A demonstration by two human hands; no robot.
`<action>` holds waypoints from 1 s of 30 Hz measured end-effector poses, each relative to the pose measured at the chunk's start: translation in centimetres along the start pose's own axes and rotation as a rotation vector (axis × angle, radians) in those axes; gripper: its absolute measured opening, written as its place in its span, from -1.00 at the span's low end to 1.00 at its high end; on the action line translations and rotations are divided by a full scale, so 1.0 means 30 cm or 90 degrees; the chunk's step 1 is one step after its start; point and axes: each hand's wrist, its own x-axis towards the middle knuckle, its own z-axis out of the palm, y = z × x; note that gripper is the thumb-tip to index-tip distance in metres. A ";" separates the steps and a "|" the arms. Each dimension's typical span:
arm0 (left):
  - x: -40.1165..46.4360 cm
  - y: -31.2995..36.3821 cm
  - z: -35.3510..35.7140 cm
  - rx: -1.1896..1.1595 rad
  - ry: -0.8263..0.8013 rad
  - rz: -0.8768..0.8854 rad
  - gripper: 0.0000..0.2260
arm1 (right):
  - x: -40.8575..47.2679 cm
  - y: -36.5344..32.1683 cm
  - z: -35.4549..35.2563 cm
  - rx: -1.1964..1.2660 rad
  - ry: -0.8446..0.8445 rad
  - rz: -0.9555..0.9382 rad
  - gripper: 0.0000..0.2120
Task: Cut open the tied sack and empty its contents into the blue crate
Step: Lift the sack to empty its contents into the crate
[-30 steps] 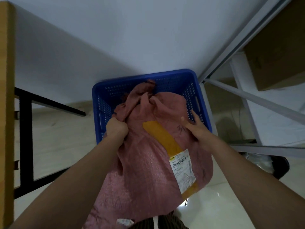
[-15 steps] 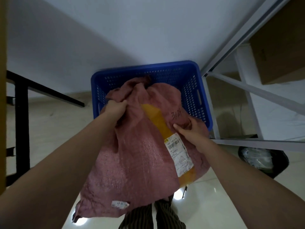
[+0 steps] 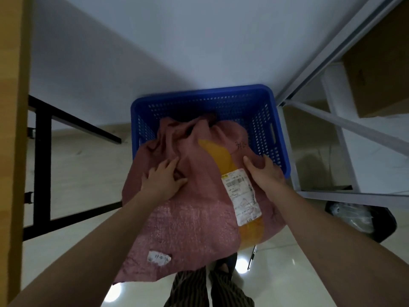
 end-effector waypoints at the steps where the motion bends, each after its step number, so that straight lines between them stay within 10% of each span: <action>1: 0.001 -0.011 0.027 -0.003 -0.009 -0.012 -0.34 | -0.007 0.016 -0.008 -0.011 0.007 0.004 -0.11; 8: 0.004 -0.022 0.127 -0.015 0.182 -0.006 -0.80 | 0.044 0.192 0.004 0.129 0.019 0.150 -0.34; 16: 0.060 0.019 0.009 0.003 0.369 -0.051 -0.87 | 0.038 0.350 0.052 0.289 -0.066 0.390 -0.45; 21: 0.012 0.042 0.045 -0.099 0.306 -0.047 -0.51 | 0.132 0.370 0.066 0.126 -0.016 0.223 -0.48; 30: -0.138 0.033 0.134 -0.038 0.184 0.384 -0.15 | -0.019 0.166 -0.043 0.108 0.209 0.179 -0.63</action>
